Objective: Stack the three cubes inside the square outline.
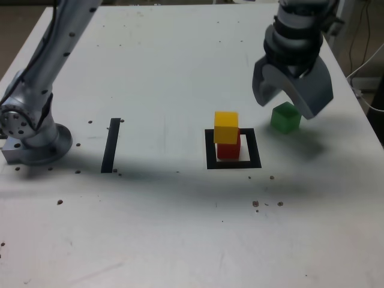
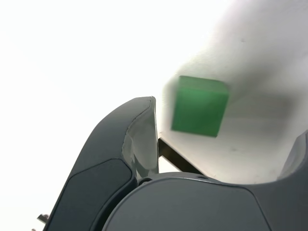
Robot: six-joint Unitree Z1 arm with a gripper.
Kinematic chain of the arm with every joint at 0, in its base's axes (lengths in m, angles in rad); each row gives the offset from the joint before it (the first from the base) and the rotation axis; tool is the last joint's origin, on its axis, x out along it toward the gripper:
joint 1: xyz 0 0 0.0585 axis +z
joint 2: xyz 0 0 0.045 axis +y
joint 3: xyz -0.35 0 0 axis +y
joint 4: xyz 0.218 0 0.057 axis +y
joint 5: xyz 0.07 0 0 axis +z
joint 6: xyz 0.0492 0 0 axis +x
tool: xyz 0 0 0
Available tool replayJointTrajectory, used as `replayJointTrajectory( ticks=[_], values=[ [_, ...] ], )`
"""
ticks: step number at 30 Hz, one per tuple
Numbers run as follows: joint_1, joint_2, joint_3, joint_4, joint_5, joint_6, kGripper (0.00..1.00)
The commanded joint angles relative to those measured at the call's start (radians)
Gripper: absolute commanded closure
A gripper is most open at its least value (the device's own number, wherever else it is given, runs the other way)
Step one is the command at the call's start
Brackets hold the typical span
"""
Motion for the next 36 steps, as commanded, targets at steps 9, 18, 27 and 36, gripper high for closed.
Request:
replayJointTrajectory(
  ticks=[9, 18, 27, 36],
  values=[
    [0.000, 0.041, 0.023, -0.050, -0.009, 0.006, 0.17],
    [0.001, 0.037, 0.044, -0.098, -0.027, 0.005, 0.47],
    [0.002, 0.030, 0.052, -0.161, -0.075, 0.004, 0.83],
    [0.004, 0.033, 0.061, -0.169, -0.080, -0.020, 0.98]
  ],
)
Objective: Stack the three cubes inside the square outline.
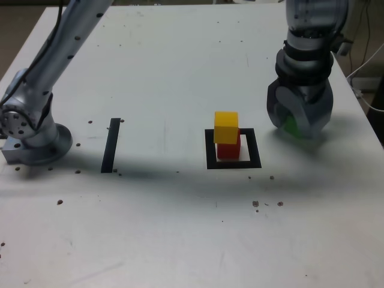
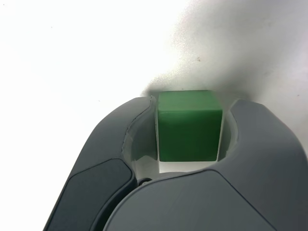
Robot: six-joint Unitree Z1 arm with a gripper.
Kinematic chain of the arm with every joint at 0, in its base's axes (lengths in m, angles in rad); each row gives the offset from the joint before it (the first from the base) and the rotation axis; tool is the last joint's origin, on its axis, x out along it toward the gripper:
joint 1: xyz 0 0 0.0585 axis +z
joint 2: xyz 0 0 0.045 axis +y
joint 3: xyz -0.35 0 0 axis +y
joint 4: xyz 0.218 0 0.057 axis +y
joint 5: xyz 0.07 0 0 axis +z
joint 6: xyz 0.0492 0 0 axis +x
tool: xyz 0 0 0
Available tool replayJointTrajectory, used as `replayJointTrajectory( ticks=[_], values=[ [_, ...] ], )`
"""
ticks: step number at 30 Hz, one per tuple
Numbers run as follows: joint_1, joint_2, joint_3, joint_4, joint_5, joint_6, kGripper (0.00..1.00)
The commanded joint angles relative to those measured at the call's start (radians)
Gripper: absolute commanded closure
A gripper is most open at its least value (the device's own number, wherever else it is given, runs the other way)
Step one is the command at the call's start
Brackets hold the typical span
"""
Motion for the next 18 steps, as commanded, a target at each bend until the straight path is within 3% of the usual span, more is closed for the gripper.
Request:
replayJointTrajectory(
  ticks=[1, 12, 18],
  values=[
    [0.002, -0.005, 0.003, -0.002, -0.003, -0.004, 0.99],
    [0.003, -0.025, 0.014, 0.008, -0.018, -0.012, 1.00],
    [0.003, -0.114, 0.016, 0.078, -0.016, -0.058, 1.00]
  ],
)
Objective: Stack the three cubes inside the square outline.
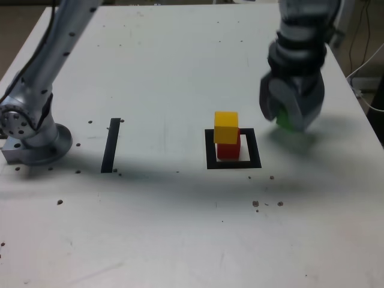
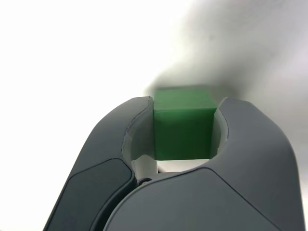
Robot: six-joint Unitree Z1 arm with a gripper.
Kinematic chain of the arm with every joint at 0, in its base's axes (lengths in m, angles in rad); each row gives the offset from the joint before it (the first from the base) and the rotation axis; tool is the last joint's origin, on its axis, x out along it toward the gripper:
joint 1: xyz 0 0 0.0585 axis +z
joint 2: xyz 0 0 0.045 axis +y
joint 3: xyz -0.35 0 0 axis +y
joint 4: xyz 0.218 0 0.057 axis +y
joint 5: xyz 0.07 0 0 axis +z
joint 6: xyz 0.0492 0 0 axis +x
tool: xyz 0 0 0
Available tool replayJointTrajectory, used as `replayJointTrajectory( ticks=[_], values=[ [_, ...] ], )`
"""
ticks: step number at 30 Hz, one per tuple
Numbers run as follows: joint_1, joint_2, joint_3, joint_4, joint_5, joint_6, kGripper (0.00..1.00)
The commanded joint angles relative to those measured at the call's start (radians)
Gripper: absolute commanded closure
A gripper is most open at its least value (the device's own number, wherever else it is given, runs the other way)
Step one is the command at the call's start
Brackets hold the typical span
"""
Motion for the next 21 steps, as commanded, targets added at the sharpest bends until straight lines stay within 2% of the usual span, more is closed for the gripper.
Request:
replayJointTrajectory(
  ticks=[1, 5, 9, 14, 21],
  values=[
    [0.002, -0.057, -0.012, 0.040, -0.001, -0.019, 1.00],
    [0.001, -0.150, -0.030, 0.144, -0.005, -0.083, 1.00],
    [-0.004, -0.241, 0.016, 0.218, 0.002, -0.215, 1.00],
    [-0.017, -0.313, 0.109, 0.239, 0.005, -0.387, 1.00],
    [-0.061, -0.365, 0.181, 0.240, 0.005, -0.580, 1.00]
  ],
)
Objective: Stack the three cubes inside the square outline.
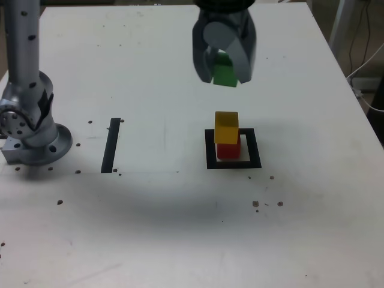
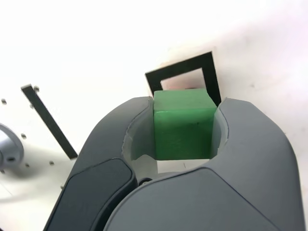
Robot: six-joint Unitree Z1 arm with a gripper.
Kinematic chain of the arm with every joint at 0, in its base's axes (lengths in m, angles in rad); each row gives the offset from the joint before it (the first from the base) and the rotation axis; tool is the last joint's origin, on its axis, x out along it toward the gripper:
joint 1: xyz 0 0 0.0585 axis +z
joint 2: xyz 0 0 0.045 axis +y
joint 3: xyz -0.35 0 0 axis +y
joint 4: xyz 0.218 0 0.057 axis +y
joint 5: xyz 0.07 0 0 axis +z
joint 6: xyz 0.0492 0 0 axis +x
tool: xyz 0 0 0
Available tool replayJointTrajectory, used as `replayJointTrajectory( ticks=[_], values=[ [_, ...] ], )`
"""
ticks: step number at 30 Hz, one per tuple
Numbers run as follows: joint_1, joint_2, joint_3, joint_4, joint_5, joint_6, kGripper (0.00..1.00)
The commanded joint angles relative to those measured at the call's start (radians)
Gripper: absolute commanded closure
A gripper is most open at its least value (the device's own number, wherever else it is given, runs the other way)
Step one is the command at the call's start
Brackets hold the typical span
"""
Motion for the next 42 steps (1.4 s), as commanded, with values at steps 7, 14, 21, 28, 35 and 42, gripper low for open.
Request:
replayJointTrajectory(
  ticks=[7, 14, 21, 28, 35, 42],
  values=[
    [-0.064, -0.050, 0.067, -0.020, -0.007, -0.231, 1.00],
    [-0.071, -0.029, 0.071, -0.044, -0.026, -0.275, 1.00],
    [-0.083, -0.017, 0.084, -0.083, -0.053, -0.277, 1.00],
    [-0.105, -0.020, 0.114, -0.100, -0.055, -0.288, 1.00],
    [-0.125, -0.018, 0.143, -0.138, -0.046, -0.309, 1.00],
    [-0.130, -0.011, 0.140, -0.149, -0.035, -0.317, 0.99]
  ],
)
